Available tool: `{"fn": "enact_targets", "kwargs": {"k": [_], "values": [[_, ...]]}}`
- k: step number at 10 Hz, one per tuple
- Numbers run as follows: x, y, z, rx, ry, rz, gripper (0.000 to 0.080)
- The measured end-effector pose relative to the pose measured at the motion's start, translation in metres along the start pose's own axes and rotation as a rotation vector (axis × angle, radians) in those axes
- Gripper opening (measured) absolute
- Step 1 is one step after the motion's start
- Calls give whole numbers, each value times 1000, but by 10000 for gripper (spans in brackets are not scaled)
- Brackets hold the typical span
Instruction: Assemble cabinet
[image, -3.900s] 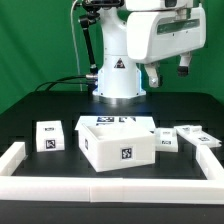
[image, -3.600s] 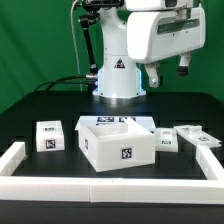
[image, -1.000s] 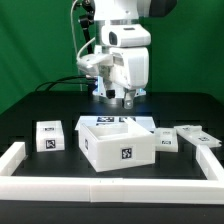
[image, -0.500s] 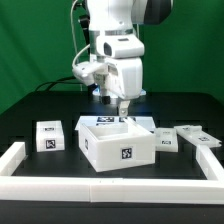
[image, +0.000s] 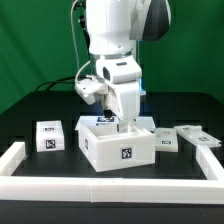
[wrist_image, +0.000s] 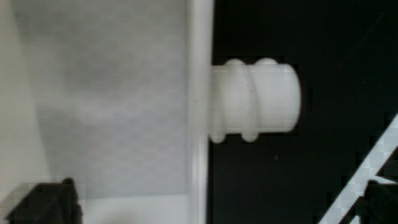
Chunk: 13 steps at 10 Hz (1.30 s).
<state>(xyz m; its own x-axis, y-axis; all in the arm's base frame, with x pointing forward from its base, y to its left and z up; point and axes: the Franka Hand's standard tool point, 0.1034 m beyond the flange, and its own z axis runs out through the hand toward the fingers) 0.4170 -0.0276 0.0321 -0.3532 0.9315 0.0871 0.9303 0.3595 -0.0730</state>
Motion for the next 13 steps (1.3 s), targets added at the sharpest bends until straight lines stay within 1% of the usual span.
{"fn": "enact_targets", "kwargs": {"k": [2, 3, 4, 5, 6, 7, 8, 9, 10, 11, 12, 13], "values": [[1, -3, 8, 14, 10, 8, 798], [0, -3, 9, 16, 12, 16, 798], [-1, 0, 6, 13, 9, 38, 798], [-2, 3, 3, 7, 3, 47, 697], [-2, 2, 4, 10, 1, 43, 697], [-3, 1, 5, 12, 2, 49, 514], [-3, 1, 5, 12, 2, 53, 379], [-3, 1, 5, 12, 2, 56, 379], [-3, 1, 5, 13, 3, 59, 196], [-4, 0, 5, 13, 3, 60, 75], [-4, 1, 5, 9, 1, 62, 75], [-5, 1, 5, 8, 0, 62, 38]]}}
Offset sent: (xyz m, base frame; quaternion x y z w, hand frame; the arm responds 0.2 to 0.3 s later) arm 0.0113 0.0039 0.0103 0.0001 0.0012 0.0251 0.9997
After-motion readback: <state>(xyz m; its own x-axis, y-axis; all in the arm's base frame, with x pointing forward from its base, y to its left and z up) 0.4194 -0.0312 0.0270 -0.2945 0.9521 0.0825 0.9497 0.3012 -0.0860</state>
